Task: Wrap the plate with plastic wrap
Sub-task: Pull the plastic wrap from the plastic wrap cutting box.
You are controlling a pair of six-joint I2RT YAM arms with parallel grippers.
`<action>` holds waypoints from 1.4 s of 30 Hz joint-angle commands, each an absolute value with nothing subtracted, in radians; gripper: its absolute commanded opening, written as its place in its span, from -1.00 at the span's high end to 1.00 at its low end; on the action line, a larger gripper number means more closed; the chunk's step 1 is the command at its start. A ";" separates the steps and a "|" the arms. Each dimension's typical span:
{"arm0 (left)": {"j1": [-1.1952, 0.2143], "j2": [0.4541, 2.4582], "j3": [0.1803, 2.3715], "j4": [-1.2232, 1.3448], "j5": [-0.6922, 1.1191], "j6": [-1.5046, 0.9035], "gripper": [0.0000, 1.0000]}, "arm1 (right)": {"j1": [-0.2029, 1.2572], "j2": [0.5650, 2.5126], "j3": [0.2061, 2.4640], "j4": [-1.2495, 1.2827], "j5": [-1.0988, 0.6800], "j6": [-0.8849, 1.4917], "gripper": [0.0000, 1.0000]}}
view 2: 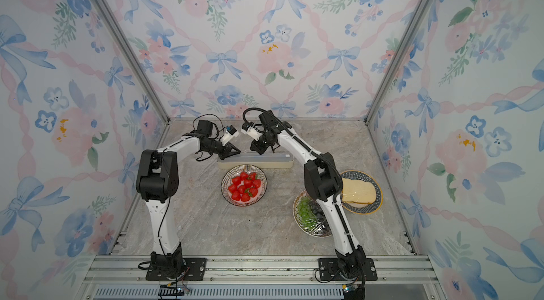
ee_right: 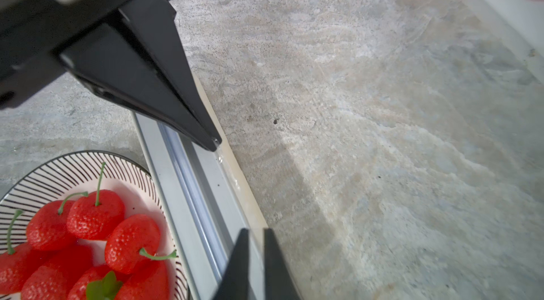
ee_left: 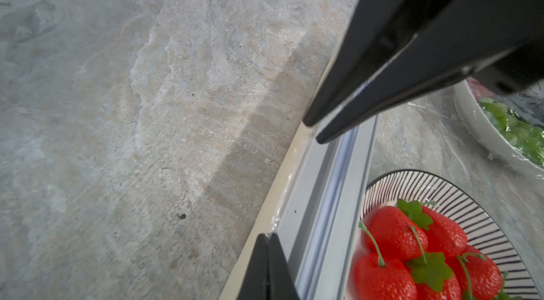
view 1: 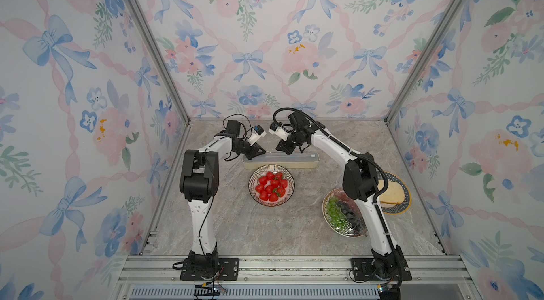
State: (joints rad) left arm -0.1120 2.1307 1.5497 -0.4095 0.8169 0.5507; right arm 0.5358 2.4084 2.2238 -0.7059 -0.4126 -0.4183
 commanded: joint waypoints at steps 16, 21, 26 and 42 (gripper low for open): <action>-0.107 2.071 1.544 -0.439 0.841 0.560 1.00 | 0.538 2.442 2.282 -0.796 -0.377 -0.462 -0.54; -0.106 2.071 1.543 -0.439 0.837 0.558 1.00 | 0.537 2.463 2.302 -0.826 -0.339 -0.462 -0.39; -0.106 2.072 1.544 -0.439 0.834 0.557 1.00 | 0.522 2.466 2.301 -0.846 -0.327 -0.447 -0.17; -0.106 2.065 1.547 -0.439 0.810 0.551 1.00 | 0.422 2.361 2.085 -0.864 -0.321 -0.457 0.21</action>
